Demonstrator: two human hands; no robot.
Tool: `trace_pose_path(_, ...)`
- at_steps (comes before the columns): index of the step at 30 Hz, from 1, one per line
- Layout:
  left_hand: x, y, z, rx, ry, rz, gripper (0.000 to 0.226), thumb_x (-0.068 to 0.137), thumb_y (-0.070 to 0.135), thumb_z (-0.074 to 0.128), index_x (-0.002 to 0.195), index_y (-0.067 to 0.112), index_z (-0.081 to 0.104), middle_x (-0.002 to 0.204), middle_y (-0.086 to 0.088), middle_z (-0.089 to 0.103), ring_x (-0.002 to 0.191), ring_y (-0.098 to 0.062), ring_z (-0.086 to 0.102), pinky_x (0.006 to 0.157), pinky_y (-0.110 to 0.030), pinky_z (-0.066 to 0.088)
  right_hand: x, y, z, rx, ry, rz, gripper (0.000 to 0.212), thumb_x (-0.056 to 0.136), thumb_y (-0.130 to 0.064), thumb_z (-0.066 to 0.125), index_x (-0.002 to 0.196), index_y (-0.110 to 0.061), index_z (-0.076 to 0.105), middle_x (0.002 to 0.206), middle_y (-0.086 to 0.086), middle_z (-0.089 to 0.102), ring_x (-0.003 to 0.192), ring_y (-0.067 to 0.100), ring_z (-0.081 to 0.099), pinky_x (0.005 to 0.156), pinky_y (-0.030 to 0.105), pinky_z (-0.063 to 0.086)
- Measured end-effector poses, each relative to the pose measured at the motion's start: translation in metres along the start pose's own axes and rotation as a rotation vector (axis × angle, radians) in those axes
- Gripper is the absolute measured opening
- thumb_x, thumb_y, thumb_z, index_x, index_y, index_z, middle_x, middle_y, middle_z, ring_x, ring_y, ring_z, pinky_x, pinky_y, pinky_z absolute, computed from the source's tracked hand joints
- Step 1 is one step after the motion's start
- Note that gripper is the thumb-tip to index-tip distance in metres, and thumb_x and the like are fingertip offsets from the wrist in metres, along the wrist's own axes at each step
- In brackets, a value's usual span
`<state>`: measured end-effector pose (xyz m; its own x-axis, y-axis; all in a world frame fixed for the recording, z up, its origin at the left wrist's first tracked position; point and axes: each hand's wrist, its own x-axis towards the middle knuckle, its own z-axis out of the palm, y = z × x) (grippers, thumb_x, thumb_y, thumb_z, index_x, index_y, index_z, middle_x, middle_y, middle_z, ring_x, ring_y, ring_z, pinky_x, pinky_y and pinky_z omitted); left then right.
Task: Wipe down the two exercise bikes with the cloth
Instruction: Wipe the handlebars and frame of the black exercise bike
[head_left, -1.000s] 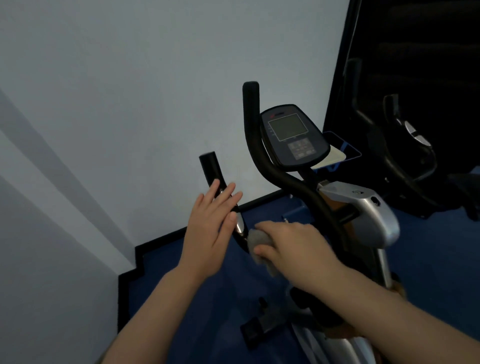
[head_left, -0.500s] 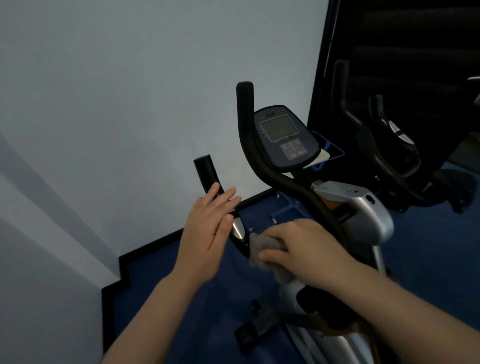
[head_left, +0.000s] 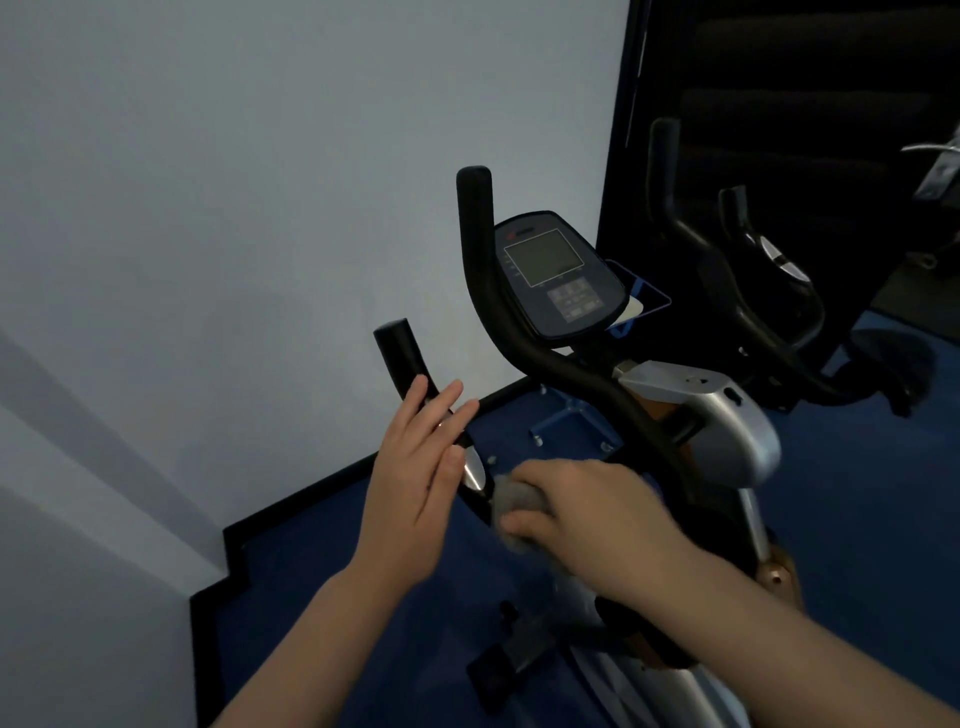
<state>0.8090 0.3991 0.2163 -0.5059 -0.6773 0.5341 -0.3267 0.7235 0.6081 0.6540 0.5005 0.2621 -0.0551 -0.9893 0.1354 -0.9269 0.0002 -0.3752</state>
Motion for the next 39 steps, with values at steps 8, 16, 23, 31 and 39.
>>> trace_pose_path(8,-0.005,0.013,0.011,0.002,0.031,-0.073,0.042,0.103,0.035,0.032,0.133,0.024,0.058,0.155,0.017,0.029,0.151,-0.010,0.004,0.118,-0.016,0.007,0.012,0.049,-0.039,0.016,-0.295,-0.030,0.019,0.084,-0.048,0.068,0.098,-0.037,0.063,0.092,-0.014,0.065,0.099,0.008,0.058,0.093,0.033,0.044)
trace_pose_path(16,-0.008,0.027,0.031,0.017,0.121,-0.138,0.038,0.101,0.037,0.032,0.135,0.028,0.049,0.157,0.019,0.019,0.151,-0.010,-0.003,0.116,-0.012,0.004,0.023,0.065,-0.039,-0.087,-0.335,-0.448,0.030,0.091,-0.040,0.061,0.120,-0.040,0.060,0.115,-0.025,0.062,0.113,-0.006,0.053,0.120,0.033,-0.010)
trace_pose_path(23,-0.009,0.028,0.030,0.073,0.122,-0.156,0.040,0.101,0.036,0.033,0.136,0.024,0.050,0.158,0.018,0.020,0.151,-0.010,-0.002,0.117,-0.013,0.003,0.032,0.085,-0.056,-0.272,-0.299,-0.571,0.026,0.090,-0.046,0.047,0.108,-0.038,0.065,0.098,-0.017,0.070,0.095,-0.003,0.063,0.111,0.026,-0.028)
trace_pose_path(31,-0.012,0.033,0.017,0.214,0.023,-0.182,0.051,0.099,0.046,0.034,0.144,0.023,0.045,0.161,0.013,0.017,0.150,-0.007,-0.001,0.119,-0.035,0.011,0.031,0.082,-0.047,0.008,-0.324,-0.427,0.026,0.093,-0.049,0.055,0.116,-0.038,0.061,0.098,-0.011,0.071,0.115,0.001,0.052,0.116,0.021,-0.017)
trace_pose_path(39,-0.003,0.025,-0.030,0.498,-0.138,-0.162,0.060,0.098,0.055,0.022,0.152,0.030,0.022,0.162,0.013,0.009,0.150,-0.007,0.002,0.122,-0.043,0.012,0.027,0.026,-0.011,0.203,-0.280,-0.118,0.032,0.088,-0.055,0.058,0.086,-0.024,0.067,0.081,-0.008,0.069,0.076,0.006,0.062,0.061,0.024,0.041)
